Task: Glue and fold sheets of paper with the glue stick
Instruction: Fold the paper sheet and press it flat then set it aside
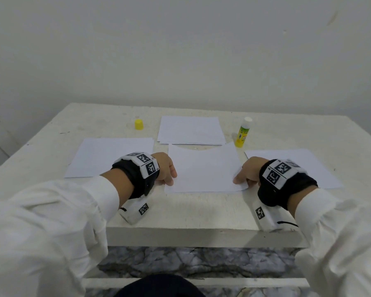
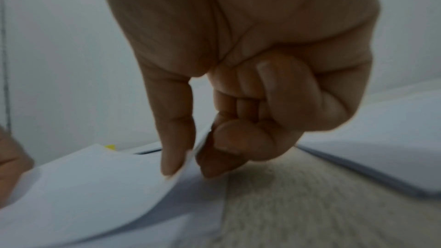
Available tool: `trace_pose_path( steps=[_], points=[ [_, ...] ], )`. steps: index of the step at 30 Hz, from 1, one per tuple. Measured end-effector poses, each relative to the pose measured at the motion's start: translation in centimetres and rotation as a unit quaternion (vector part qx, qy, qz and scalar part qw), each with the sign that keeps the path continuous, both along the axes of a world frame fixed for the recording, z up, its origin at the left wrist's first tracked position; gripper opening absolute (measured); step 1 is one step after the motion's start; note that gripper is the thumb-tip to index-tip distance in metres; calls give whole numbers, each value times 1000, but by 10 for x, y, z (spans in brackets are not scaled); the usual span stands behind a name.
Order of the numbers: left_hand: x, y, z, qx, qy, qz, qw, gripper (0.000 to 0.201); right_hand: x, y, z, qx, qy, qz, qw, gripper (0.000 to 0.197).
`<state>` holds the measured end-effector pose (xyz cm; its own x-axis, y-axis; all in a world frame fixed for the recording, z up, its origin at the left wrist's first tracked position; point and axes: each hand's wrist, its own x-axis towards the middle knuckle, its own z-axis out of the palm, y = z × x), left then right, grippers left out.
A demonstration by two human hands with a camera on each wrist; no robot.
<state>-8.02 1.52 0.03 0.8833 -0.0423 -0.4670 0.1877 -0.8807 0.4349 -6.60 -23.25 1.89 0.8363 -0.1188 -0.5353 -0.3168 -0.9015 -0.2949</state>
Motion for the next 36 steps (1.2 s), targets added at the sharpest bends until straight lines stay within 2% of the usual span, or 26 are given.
trace_pose_path(
  steps=[5,12,19,24,26,29,33,34,36],
  points=[
    [2,1,-1,-3,7,2,1000,18,3,-13,4,-3,9,22,1000,18],
    [3,0,1,2,10,2,1000,19,0,-13,4,-20,3,56,998,37],
    [4,0,0,9,8,-4,1000,19,-6,-11,5,-67,8,103,992,42],
    [5,1,-2,12,6,-10,1000,19,-3,-11,0,-55,-11,89,994,33],
    [5,1,-2,17,4,-14,1000,20,-1,-10,-3,-56,-11,84,995,36],
    [5,1,-2,39,-6,-27,999,35,-1,-6,-5,-63,-17,72,995,30],
    [4,7,0,120,-22,-86,989,66,-2,0,-4,-120,-39,91,988,66],
    [4,10,0,141,-19,-98,985,72,-2,3,-3,-125,-41,106,986,71],
    [7,15,0,179,-9,-116,977,82,-2,11,2,-158,-28,149,976,67]
  ],
)
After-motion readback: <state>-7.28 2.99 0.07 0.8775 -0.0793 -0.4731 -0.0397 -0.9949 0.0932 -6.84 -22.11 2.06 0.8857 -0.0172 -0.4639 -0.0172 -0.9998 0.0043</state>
